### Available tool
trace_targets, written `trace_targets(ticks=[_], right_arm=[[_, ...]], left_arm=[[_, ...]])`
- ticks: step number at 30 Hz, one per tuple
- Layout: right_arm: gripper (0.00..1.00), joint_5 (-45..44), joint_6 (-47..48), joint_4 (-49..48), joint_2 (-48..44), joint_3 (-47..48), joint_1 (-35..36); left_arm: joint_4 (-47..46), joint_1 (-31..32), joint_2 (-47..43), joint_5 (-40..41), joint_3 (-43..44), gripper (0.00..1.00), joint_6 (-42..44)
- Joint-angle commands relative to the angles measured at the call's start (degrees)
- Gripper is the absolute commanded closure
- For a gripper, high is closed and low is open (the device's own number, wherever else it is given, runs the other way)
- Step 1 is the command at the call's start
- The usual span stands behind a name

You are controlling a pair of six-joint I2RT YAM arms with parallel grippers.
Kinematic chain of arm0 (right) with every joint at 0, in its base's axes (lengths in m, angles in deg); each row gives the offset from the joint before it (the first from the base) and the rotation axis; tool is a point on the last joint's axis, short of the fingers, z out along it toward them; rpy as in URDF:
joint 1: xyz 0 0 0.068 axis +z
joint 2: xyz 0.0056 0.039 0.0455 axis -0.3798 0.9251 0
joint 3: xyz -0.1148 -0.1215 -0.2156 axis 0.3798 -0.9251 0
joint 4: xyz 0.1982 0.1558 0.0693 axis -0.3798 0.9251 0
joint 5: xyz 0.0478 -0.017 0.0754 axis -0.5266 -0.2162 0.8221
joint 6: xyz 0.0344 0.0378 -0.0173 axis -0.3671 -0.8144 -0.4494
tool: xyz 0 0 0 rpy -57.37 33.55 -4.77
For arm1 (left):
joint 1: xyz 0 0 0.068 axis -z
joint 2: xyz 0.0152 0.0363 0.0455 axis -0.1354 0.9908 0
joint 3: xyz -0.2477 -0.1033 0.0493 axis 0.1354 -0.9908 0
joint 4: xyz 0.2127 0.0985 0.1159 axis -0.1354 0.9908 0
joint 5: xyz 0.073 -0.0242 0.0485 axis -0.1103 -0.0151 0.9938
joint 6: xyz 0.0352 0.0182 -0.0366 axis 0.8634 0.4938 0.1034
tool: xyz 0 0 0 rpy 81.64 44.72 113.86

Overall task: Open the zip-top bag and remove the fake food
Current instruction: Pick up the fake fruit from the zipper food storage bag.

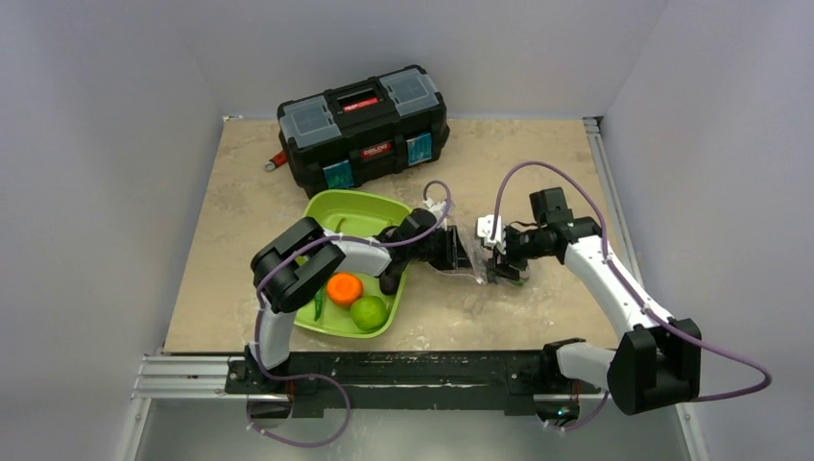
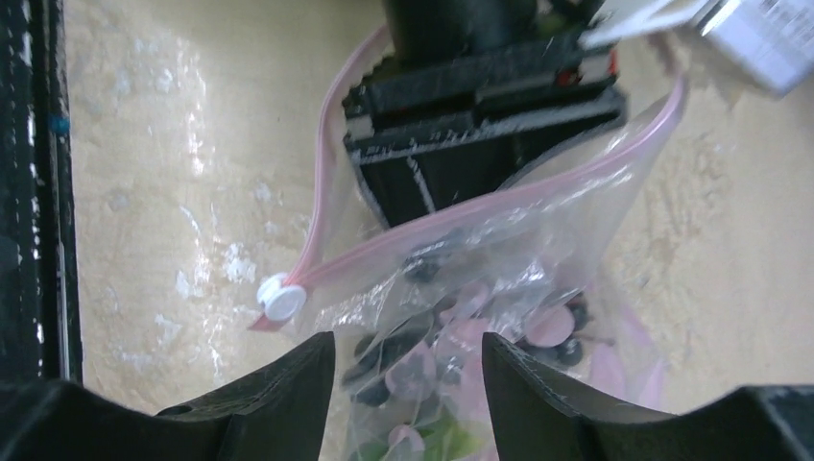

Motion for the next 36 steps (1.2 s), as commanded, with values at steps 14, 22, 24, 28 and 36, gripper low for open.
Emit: trace_targets(ticks=[14,22,24,28,36], right_arm=[[1.00,3.43,-4.00,-3.57,-1.15,1.34,0.84],[1.00,8.72,-5.15,2.35,-4.51,9.79,0.84],[1.00,8.71,-4.35,3.48,-4.46,10.09,0.88],[1.00,7.95,-3.22,4.55,-4.06,8.30,0.88],[0.34,-1.31,-5.50,-4.27,-1.93,1.43,2.05]], left_arm=[[-8.76,-1.77,-1.79,-0.58,-3.75,0.58,-3.78],[-17.18,-4.01,-2.27,-0.06,-9.11,0.57,-8.89],[-19.06,-4.38,-2.21,-0.38,-9.77,0.57,-9.74],[-20.50,-4.91,-1.70,-1.57,-9.56,0.58,-10.51],[-17.27,-4.93,-1.03,-1.46,-7.26,0.73,-11.44]])
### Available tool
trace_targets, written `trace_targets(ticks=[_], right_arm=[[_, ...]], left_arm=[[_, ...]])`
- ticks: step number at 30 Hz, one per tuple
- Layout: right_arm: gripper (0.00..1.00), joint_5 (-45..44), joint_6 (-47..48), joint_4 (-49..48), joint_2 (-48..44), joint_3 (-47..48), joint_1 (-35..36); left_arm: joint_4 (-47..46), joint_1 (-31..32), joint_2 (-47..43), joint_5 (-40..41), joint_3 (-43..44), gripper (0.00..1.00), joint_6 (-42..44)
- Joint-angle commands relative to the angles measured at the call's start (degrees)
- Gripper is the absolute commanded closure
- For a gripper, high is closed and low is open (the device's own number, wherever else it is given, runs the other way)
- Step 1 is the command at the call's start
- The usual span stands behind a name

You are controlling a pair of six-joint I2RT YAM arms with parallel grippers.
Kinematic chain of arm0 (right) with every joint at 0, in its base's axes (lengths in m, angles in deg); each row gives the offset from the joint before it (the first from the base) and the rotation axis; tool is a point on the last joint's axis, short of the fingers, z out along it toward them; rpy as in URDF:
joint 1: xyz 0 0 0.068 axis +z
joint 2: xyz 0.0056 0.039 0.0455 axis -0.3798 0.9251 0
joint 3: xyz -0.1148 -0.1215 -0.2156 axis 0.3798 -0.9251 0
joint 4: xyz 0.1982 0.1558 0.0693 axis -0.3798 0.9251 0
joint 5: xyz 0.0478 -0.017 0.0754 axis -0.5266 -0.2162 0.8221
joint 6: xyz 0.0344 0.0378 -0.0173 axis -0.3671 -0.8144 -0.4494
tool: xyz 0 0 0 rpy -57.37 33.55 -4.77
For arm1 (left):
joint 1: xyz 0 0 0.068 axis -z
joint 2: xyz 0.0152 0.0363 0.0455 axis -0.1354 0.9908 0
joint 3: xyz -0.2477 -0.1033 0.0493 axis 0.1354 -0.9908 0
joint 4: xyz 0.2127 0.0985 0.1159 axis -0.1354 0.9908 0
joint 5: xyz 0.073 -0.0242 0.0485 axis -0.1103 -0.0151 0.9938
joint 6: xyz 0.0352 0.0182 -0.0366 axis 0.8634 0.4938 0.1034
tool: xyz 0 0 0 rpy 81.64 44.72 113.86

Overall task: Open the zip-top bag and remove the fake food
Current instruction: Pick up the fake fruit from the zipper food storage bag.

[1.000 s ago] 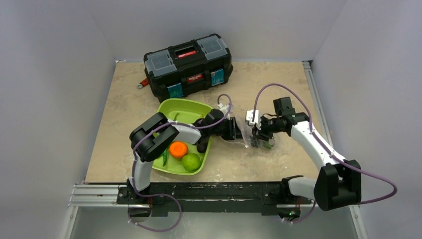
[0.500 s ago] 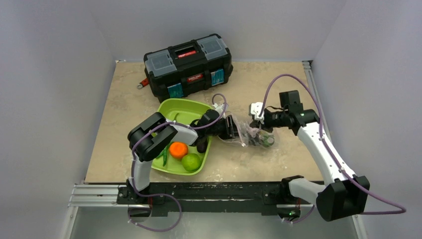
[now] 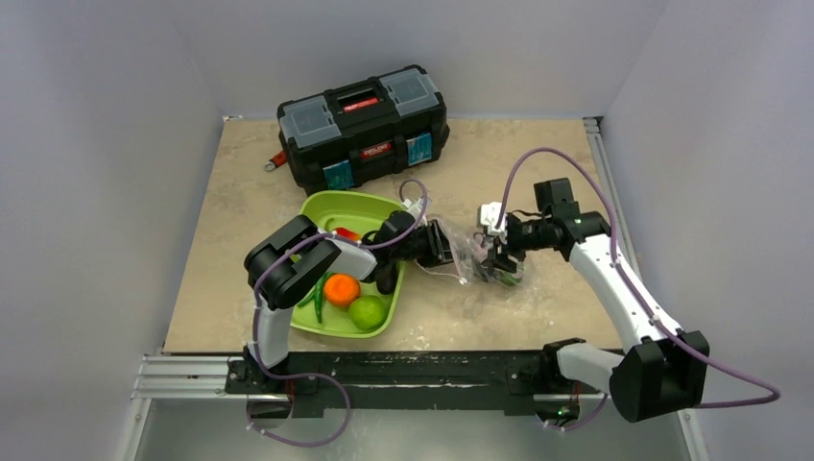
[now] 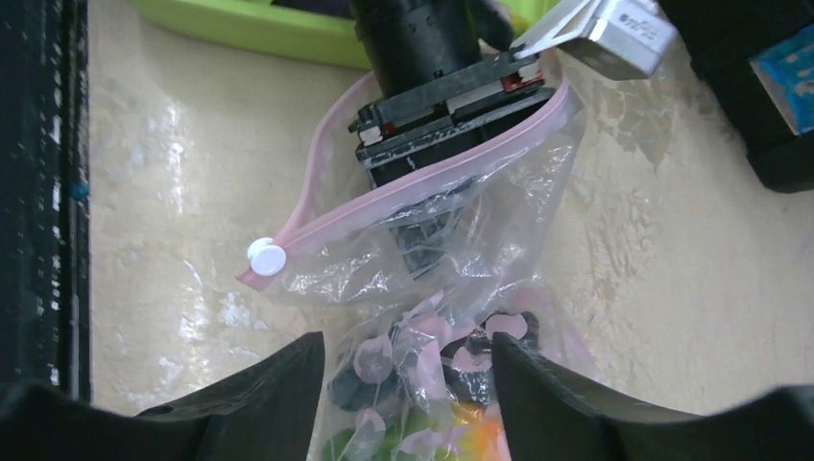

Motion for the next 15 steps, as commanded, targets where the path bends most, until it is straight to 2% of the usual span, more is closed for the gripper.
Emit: trace_targets(ticks=[1,4,7,8,10,11,15], right_arm=[[0.29,-6.21,-2.30,-8.11,0.55,-4.60,1.88],[0.26,-10.91,-4.79,-14.02,3.69,-6.15,3.56],[0.33,-14.24,-6.09,-17.52,6.97,-6.34,4.59],[0.42,-14.44,-6.25,-17.90,7.69,-6.16,5.02],[0.91,-13.23,-6.40,-16.73,8.84,-4.85,5.71],[1.00,-11.81,-7.00,-16.02,9.01,-3.99,5.82],[1.00,-3.73,-10.07,-17.24,3.24,-2.88,5.83]], left_arm=[[-0.58,-0.52,0.10,-0.27,2.88,0.75,-1.40],[1.33,-0.27,0.58,-0.60,4.69,0.79,-0.78],[4.29,0.01,0.40,-0.32,5.99,0.79,0.51],[5.28,0.16,0.41,-0.19,6.34,0.79,0.91],[7.16,0.27,0.49,0.73,6.86,0.77,1.43],[7.85,0.31,0.52,1.57,6.96,0.75,1.48],[6.62,0.20,0.55,3.93,5.48,0.71,1.34]])
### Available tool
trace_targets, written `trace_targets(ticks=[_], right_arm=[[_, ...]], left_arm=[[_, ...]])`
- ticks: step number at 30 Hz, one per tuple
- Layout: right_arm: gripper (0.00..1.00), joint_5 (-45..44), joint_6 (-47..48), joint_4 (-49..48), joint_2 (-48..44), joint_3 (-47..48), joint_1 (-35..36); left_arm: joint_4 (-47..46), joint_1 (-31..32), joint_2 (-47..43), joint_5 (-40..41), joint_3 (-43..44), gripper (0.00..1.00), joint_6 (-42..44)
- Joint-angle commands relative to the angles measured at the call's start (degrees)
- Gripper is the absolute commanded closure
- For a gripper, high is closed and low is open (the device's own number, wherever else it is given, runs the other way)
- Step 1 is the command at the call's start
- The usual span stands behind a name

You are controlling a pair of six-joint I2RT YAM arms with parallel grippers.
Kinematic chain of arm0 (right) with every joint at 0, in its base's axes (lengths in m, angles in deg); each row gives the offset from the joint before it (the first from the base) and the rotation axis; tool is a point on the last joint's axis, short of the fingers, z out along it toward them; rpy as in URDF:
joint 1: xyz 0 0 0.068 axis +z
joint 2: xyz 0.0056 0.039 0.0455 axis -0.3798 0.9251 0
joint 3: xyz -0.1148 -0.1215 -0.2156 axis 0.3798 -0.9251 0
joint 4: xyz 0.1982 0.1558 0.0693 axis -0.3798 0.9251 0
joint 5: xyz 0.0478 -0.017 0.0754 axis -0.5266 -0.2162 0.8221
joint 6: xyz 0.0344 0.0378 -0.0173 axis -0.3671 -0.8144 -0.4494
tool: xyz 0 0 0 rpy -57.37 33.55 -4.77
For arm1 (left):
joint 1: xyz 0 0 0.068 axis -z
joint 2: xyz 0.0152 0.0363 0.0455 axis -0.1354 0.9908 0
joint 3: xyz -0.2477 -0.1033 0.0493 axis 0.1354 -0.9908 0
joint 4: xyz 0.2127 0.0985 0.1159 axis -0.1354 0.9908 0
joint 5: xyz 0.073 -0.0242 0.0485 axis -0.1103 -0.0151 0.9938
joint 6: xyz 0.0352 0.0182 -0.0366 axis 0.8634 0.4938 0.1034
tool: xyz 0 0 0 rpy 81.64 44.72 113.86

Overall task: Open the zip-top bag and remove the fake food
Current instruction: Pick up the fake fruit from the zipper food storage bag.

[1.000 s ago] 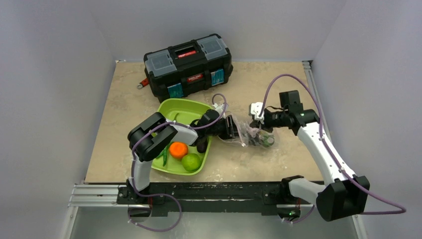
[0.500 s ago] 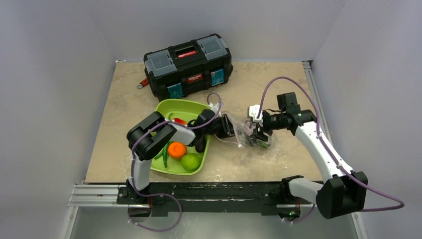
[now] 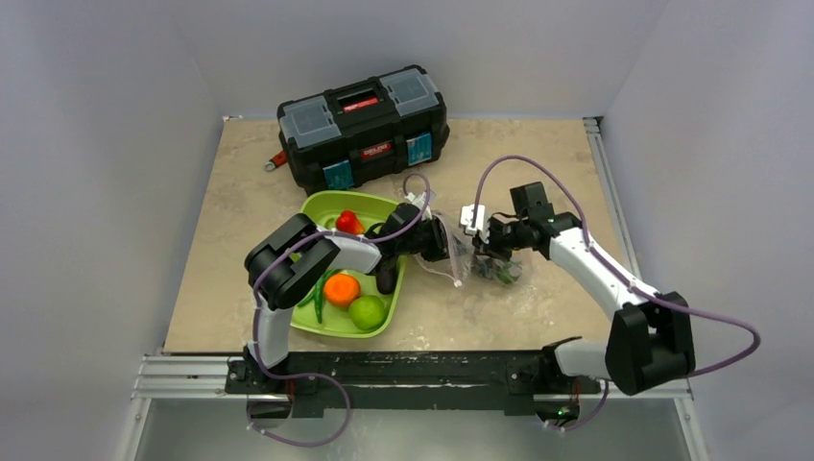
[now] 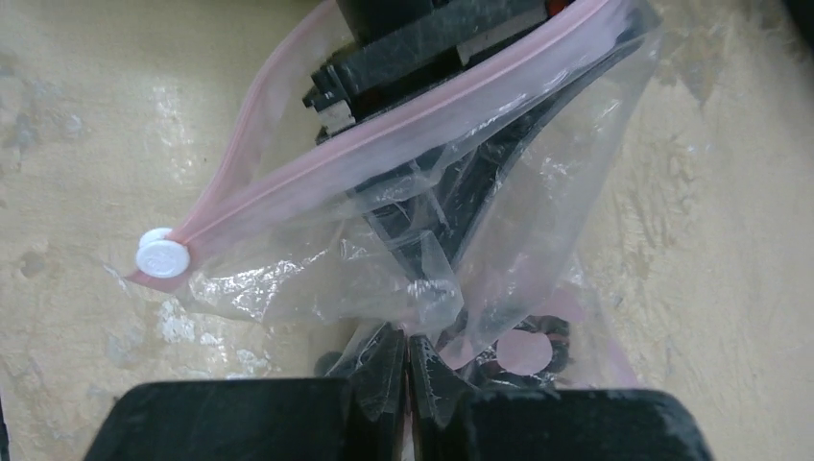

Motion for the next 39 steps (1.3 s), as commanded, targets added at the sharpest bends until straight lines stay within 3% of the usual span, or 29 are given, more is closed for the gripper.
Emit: trace_targets(ticks=[1,6,13,16,19,22,26,29,34,39], right_arm=[[1.00,9.20,-4.06,-3.76,-7.64,3.12,0.41],[1.00,15.44,-1.47,0.60,-9.00,5.48,0.43],[1.00,12.63,-1.54,-4.79,-5.27,4.59,0.42],[1.00,12.05,0.30,-0.13,-2.17,7.76,0.43],[0.73,12.13,5.28,11.10,-1.76,10.49,-0.08],[0.53,12.31,7.41,17.82,-5.75,10.37,-2.39],[0.41,9.24,6.51,19.48,-11.93,8.43,-6.22],[0.44,2.03,5.81,19.10,-11.47,6.06,-10.16],[0.60,-8.80,6.46,14.56,-4.17,0.43,-16.76],[0.66,-9.58,7.18,11.31,-0.05,-3.24,-16.65]], left_arm=[[-1.15,-0.11,0.47,2.88,0.00,0.71,0.95],[-4.05,-0.46,0.34,0.69,0.10,0.69,1.35],[-3.60,-0.14,-0.14,-5.88,1.88,0.64,1.97],[-1.63,-0.07,-0.88,-8.22,1.62,0.62,3.08],[0.84,-0.06,-1.51,-10.28,1.52,0.61,4.89],[3.78,0.04,-1.65,-11.76,2.14,0.61,7.01],[6.15,0.37,-0.77,-13.36,3.95,0.61,8.67],[7.35,0.72,-0.11,-13.48,5.14,0.61,9.20],[8.21,1.63,0.95,-13.54,6.89,0.61,9.18],[10.97,2.83,2.21,-14.25,9.31,0.60,9.82]])
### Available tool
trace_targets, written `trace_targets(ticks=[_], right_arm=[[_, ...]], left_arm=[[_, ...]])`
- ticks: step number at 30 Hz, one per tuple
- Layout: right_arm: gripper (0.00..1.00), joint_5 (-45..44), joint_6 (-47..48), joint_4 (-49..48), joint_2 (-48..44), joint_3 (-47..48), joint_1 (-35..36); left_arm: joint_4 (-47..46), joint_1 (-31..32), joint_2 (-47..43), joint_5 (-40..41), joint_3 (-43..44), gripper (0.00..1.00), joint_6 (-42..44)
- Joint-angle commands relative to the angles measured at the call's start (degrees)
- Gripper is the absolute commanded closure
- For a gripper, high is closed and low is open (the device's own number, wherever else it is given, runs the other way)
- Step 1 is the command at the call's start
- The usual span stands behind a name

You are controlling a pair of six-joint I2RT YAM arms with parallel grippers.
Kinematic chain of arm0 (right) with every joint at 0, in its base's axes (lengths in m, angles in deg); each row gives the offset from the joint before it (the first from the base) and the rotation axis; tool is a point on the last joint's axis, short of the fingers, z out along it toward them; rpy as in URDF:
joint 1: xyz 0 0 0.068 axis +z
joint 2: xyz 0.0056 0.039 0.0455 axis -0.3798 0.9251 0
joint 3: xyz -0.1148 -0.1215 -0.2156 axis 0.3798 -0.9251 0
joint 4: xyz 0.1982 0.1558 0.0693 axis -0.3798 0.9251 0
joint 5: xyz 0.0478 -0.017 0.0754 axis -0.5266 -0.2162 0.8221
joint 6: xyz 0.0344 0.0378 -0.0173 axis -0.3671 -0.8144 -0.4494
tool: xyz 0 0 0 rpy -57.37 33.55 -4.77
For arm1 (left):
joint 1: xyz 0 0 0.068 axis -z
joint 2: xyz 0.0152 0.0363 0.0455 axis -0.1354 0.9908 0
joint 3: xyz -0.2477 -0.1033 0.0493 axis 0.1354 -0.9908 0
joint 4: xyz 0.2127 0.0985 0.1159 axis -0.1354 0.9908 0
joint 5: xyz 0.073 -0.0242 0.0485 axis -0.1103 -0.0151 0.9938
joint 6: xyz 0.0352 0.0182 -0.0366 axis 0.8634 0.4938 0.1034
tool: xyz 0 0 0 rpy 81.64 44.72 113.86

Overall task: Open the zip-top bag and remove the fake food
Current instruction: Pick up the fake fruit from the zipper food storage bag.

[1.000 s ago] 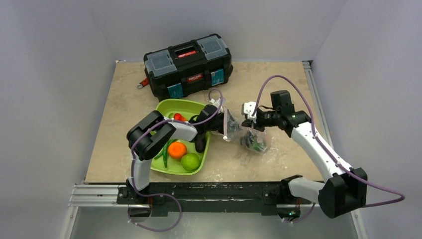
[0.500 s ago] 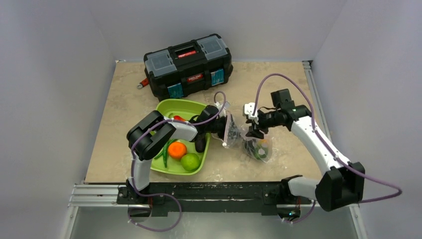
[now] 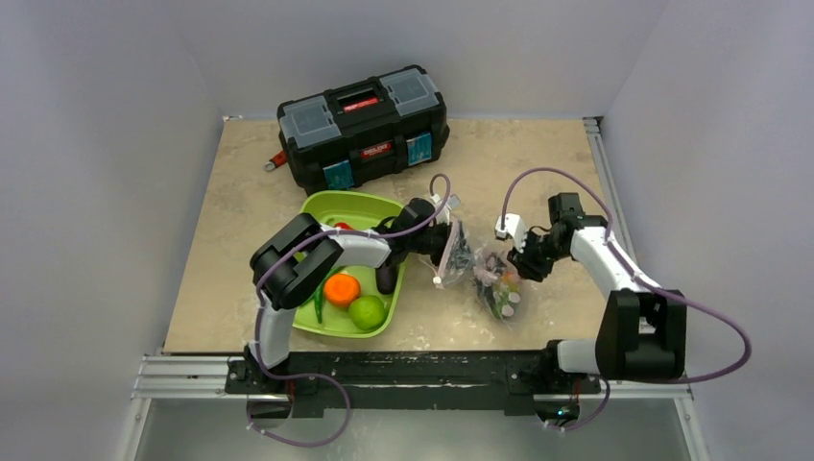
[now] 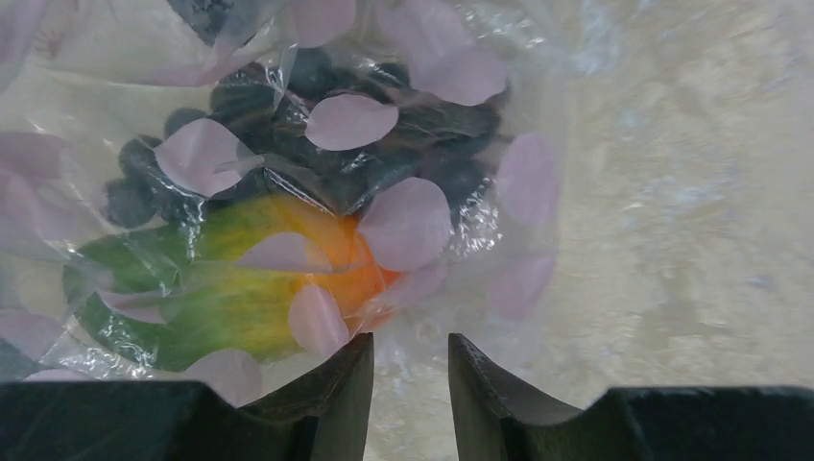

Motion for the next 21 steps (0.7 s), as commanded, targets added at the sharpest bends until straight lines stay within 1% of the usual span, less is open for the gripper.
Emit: trace_targets(ticks=[1,4,7,11,16,21], right_arm=[[0.65,-1.29,0.65,-2.89,1.04,-1.56,1.07],[0.65,0.01,-1.99,-5.88,3.70,-1.52,3.63],[0.64,0.09,-6.51,-9.76,7.54,-1.22,5.78],[0.64,1.96,-10.19,-12.48,11.18,0.16,6.17],[0.64,2.53,-14.03,-15.72,12.40,0.65,6.80],[0.65,2.19,-16.28,-18.14,13.07,0.38,7.75]], left_arm=[[2.62,1.40,1.46,-1.78,3.64,0.60,1.95],[5.16,2.43,2.03,-1.01,4.98,0.57,2.60],[5.81,3.25,3.07,-0.89,5.89,0.56,2.23],[7.09,3.98,4.32,-0.51,6.54,0.56,2.19],[10.42,4.37,6.05,-0.66,8.13,0.56,2.45],[9.58,4.48,2.71,0.55,4.79,0.61,2.61]])
